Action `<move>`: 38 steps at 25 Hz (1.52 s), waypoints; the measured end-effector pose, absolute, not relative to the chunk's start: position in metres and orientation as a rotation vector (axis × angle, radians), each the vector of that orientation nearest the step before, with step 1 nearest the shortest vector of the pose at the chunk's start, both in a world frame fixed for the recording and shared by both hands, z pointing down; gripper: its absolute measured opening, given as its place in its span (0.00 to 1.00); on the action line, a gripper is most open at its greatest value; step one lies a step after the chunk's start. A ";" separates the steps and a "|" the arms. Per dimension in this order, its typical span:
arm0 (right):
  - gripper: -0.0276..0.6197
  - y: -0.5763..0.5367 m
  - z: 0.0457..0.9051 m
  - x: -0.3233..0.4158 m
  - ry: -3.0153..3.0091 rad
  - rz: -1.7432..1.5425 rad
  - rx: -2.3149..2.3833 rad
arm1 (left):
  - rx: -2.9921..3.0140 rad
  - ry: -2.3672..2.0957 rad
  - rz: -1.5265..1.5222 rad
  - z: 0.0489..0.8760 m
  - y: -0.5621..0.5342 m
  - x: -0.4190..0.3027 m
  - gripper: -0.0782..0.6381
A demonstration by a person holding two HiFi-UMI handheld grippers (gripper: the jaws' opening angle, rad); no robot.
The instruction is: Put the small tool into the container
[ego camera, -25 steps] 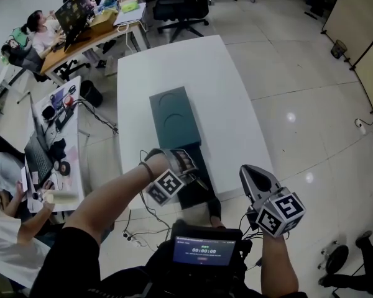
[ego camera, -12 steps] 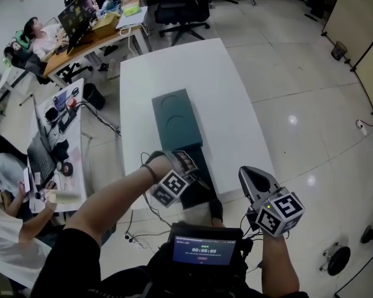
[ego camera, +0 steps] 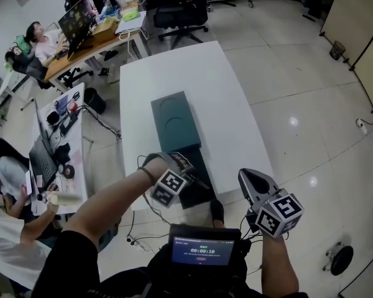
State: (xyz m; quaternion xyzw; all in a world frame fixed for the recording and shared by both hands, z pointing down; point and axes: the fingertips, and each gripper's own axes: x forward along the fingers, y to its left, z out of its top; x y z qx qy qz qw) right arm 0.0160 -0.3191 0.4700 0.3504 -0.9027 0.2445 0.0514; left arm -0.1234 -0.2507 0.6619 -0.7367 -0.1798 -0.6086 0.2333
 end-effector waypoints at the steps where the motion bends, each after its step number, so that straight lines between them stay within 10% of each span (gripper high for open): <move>1: 0.06 -0.319 0.468 0.016 -2.749 0.740 1.065 | -2.018 -0.492 -1.679 0.662 -0.251 -0.125 0.50; 38: 0.06 -0.296 0.464 0.029 -2.763 0.732 1.043 | -2.331 -0.493 -1.931 0.644 -0.230 -0.115 0.52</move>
